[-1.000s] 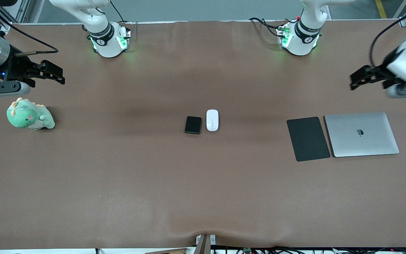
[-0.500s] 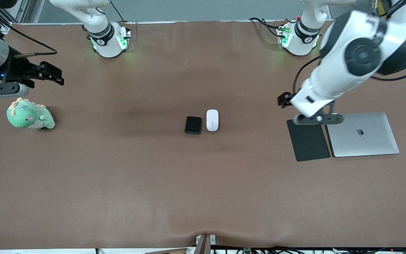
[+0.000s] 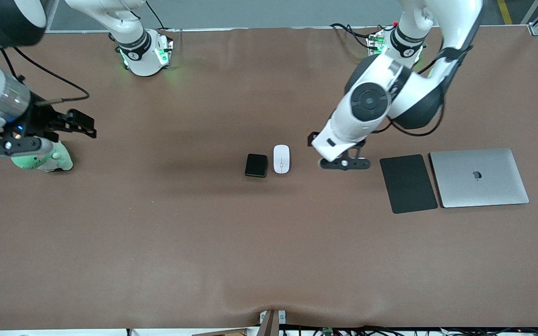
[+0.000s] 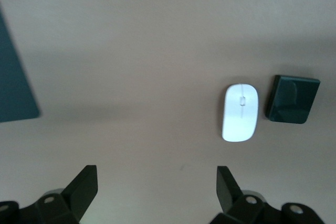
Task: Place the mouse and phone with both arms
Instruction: 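Reach the left gripper to the white mouse while the right gripper reaches the phone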
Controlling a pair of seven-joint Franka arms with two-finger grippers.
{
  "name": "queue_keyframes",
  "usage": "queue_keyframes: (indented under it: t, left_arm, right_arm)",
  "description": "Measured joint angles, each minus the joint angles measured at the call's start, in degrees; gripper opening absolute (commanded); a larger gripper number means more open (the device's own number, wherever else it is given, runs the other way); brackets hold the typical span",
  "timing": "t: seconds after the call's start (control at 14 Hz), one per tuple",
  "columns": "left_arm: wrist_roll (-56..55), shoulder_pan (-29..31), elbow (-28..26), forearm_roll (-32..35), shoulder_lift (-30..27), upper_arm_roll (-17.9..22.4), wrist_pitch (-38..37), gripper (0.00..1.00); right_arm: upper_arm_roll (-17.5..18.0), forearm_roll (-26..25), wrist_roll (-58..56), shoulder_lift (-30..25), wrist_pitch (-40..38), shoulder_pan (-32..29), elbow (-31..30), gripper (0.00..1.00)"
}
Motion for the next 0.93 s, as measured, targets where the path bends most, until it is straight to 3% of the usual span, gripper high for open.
queue_keyframes:
  t: [0.5,0.93]
  left_arm:
    - [-9.5,-6.9,-0.1,3.0,11.4,0.0,13.9,1.00]
    - [-13.8,-8.9,0.0,5.9,18.4,0.2,22.4,1.00]
  right_arm:
    - [0.0,0.1,4.2,8.0,1.5,1.8,-0.2,1.00]
    - [-0.2,5.7,6.3,11.8,4.6,2.2,-2.9,1.00]
